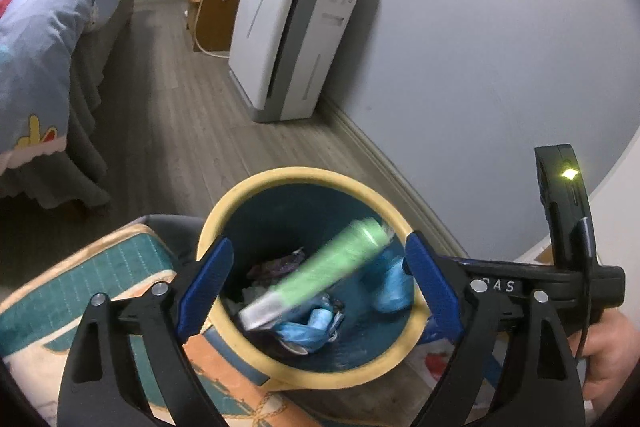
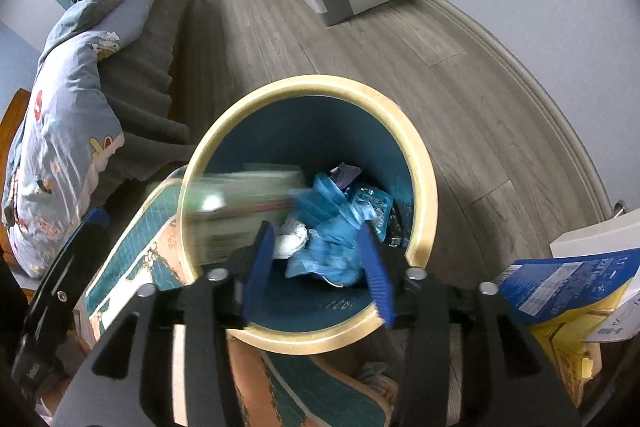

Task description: Collect trash

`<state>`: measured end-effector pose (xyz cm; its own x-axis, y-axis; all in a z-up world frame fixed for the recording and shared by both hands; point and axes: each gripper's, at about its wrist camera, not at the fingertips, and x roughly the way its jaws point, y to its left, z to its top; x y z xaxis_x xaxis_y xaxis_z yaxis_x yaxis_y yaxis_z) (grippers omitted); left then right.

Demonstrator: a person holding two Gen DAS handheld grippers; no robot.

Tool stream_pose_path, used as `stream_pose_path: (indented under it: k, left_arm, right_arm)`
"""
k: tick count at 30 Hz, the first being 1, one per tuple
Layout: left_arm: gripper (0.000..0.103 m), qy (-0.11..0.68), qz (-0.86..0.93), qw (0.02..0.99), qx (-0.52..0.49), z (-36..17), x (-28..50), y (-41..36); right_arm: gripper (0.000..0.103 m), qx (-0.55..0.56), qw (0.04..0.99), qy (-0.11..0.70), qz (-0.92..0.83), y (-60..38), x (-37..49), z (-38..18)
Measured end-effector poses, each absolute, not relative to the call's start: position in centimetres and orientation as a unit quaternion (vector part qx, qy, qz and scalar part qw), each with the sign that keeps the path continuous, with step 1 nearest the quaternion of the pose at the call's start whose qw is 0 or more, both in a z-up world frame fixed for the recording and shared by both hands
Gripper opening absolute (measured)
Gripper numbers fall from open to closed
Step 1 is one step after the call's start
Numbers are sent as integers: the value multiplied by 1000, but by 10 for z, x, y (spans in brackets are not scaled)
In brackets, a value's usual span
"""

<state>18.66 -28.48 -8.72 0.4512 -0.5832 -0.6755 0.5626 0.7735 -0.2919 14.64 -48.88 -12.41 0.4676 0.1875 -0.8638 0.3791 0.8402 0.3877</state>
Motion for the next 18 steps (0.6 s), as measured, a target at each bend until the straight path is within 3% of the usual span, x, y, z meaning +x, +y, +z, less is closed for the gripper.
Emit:
stream_pose_path:
  k: [8, 15, 18]
  left_arm:
    - [93, 406, -322, 855, 21, -70, 160, -269]
    - [97, 416, -285, 861, 70, -47, 122, -249]
    - [98, 419, -263, 864, 93, -40, 103, -244]
  right_arm:
    - [68, 248, 823, 508, -57, -484, 132, -108]
    - [95, 230, 838, 489, -68, -479, 88, -74]
    - [97, 220, 847, 481, -61, -470, 67, -62]
